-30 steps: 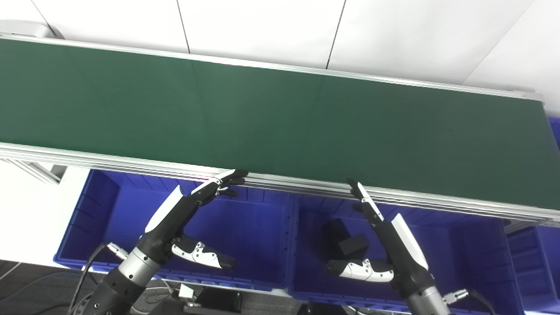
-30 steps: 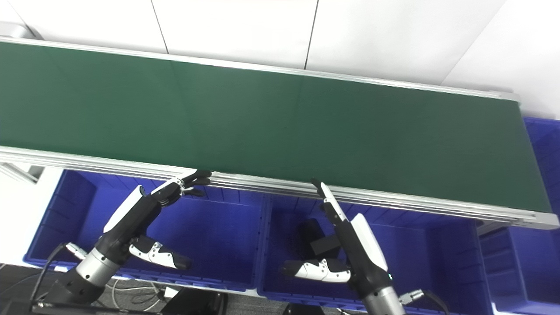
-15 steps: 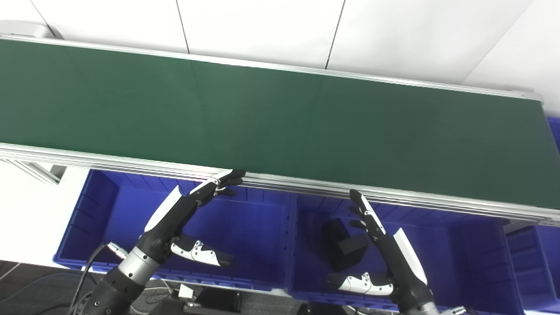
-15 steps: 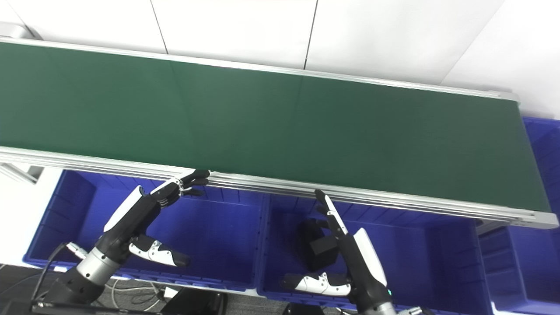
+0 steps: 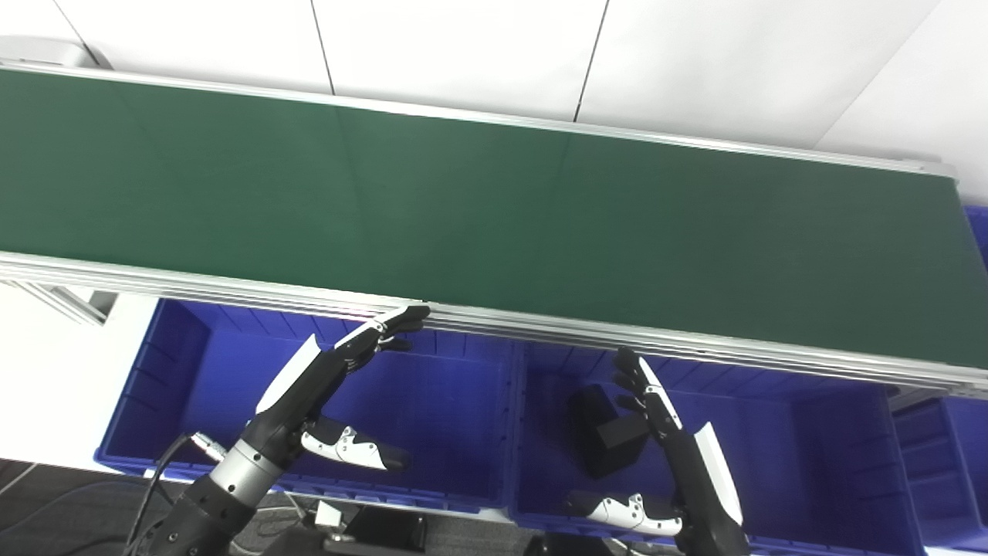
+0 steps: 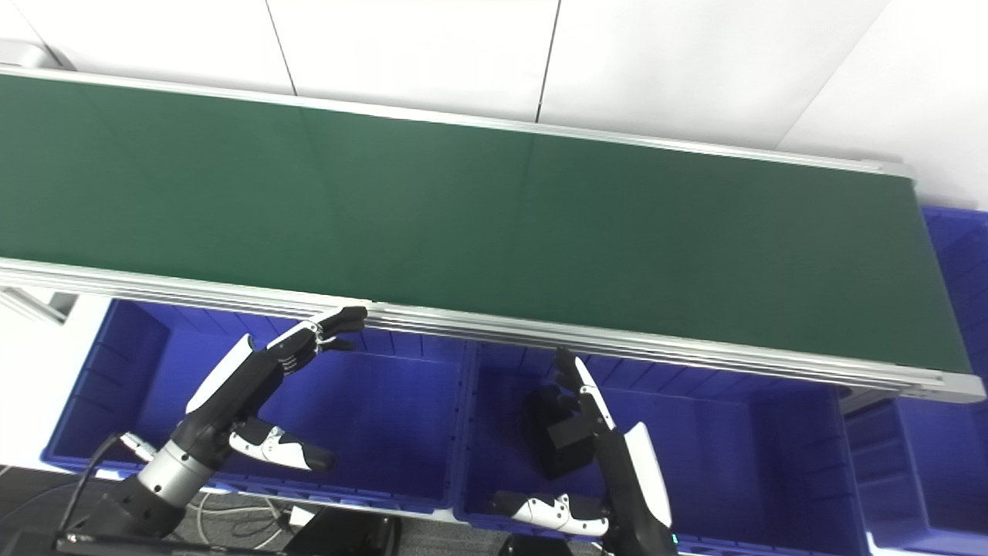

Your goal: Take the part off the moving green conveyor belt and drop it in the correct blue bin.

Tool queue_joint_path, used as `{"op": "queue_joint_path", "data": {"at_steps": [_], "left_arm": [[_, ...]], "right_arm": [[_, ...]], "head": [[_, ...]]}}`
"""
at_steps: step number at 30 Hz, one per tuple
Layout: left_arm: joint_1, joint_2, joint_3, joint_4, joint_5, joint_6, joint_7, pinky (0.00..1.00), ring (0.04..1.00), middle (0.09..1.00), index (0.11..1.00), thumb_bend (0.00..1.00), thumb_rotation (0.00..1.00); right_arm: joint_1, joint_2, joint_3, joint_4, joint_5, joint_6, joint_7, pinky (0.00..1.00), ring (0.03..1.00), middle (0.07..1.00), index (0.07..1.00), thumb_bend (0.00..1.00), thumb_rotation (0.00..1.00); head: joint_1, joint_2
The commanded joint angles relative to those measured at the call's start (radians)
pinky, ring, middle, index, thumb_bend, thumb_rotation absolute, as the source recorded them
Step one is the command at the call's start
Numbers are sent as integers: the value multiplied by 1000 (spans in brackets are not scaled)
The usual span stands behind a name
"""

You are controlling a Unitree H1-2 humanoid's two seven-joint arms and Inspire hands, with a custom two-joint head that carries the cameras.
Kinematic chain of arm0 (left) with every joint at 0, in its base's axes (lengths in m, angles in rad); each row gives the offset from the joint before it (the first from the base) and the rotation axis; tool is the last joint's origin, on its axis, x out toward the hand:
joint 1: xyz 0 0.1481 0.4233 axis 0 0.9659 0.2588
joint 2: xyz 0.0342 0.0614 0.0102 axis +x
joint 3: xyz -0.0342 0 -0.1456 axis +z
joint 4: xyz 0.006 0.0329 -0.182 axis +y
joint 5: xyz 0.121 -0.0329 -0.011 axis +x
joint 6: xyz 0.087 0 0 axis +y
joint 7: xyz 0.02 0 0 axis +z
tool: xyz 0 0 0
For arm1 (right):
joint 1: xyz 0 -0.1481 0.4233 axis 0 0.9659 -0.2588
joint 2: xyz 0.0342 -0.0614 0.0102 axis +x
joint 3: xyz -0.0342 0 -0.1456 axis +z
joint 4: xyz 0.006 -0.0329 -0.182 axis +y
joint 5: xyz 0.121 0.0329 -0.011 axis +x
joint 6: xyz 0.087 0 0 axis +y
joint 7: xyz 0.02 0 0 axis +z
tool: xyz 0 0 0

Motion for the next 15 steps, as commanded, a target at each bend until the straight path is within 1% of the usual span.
{"op": "queue_joint_path", "data": {"at_steps": [1, 5, 11, 13, 14, 15], "left_arm": [[-2, 9, 6, -4, -13, -25, 4, 828, 889, 906, 902, 966, 468], [-2, 12, 8, 10, -19, -25, -1, 829, 886, 904, 901, 962, 467], [-1, 11, 10, 27, -28, -25, -6, 831, 885, 901, 901, 957, 459], [-1, 13, 8, 34, -25, -25, -5, 830, 886, 903, 902, 956, 471], [-2, 13, 7, 39, -24, -25, -5, 830, 886, 904, 902, 956, 477], [-3, 13, 6, 42, -24, -25, -5, 821, 886, 909, 902, 951, 483]], "right_arm": [[5, 6, -2, -3, -8, -80, -27, 827, 893, 926, 971, 937, 489], [6, 9, -5, 13, -14, -98, -35, 846, 905, 933, 977, 932, 502], [8, 9, -5, 24, -7, -102, -35, 842, 904, 936, 975, 935, 502], [7, 8, -5, 30, -10, -110, -38, 846, 904, 936, 975, 932, 502], [7, 9, -5, 33, -11, -110, -38, 849, 904, 935, 975, 930, 503], [6, 9, -5, 35, -12, -110, -38, 847, 906, 936, 976, 934, 503]], "head": [[-1, 0], [-4, -5], [17, -19], [19, -22], [23, -34], [23, -34]]}}
